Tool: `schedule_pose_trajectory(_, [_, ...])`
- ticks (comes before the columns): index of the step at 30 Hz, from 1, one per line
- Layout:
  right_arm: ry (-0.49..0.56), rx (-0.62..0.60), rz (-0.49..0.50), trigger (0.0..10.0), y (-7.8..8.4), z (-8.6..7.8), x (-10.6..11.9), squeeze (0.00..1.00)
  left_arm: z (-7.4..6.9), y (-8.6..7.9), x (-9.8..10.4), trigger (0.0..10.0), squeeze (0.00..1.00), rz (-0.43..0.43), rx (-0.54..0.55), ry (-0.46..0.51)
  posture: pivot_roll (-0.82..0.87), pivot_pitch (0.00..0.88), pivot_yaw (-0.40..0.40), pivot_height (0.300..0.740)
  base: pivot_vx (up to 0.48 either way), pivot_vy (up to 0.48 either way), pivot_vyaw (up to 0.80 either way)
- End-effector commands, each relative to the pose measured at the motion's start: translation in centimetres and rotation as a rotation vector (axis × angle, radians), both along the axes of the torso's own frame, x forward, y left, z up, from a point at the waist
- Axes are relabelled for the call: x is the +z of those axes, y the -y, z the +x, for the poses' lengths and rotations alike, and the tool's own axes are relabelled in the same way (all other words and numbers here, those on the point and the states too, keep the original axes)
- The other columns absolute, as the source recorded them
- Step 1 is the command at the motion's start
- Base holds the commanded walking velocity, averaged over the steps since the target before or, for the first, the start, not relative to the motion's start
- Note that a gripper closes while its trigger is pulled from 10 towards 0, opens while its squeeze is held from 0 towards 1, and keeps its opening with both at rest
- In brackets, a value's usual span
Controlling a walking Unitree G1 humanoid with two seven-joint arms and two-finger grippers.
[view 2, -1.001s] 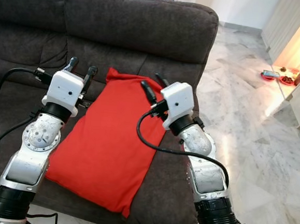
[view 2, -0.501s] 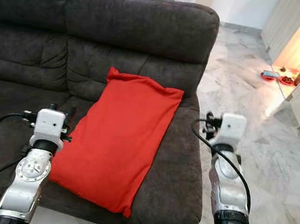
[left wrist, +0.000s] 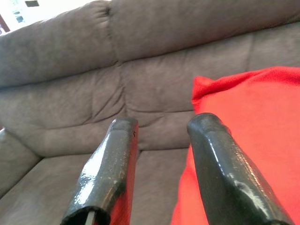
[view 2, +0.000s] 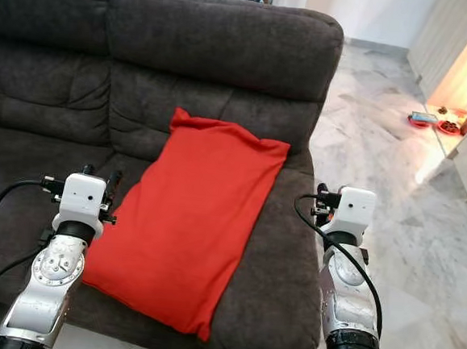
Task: Move the pillow to the sofa from floor
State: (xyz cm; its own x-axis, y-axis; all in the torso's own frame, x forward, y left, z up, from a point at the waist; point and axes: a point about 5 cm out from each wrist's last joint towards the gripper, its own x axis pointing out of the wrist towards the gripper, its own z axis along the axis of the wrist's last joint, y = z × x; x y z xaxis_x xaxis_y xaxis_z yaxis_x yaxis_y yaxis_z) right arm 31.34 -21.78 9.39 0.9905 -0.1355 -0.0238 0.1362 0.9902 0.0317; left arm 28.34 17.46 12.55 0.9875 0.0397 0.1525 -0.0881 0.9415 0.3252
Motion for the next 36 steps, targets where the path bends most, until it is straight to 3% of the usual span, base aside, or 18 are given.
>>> schedule_pose_trajectory(1, [0.007, 0.006, 0.003, 10.0, -0.3, 0.3, 0.0, 0.0, -0.1, -0.1, 0.2, 10.0, 0.0, 0.003, 0.002, 0.015, 0.17, 0.052, -0.065, 0.74, 0.0, 0.368, 0.0])
schedule_pose_trajectory(11, [0.04, 0.085, -0.039, 10.0, -1.2, 0.4, 0.4, 0.0, -0.2, 0.8, 0.5, 10.0, 0.0, 0.035, -0.037, 0.039, 0.17, 0.056, -0.067, 0.74, 0.0, 0.235, 0.0])
schedule_pose_trajectory(26, [0.051, 0.097, -0.036, 10.0, -1.5, 0.5, 0.3, 0.0, -0.1, 0.5, 0.7, 10.0, 0.0, 0.038, -0.034, 0.044, 0.17, 0.058, -0.061, 0.74, 0.0, 0.0, 0.78])
schedule_pose_trajectory(36, [0.044, 0.07, 0.003, 10.0, -1.3, 0.5, 0.0, 0.0, 0.0, 0.6, 0.6, 10.0, 0.0, 0.024, -0.037, 0.041, 0.17, 0.055, -0.06, 0.74, 0.0, 0.0, 0.0])
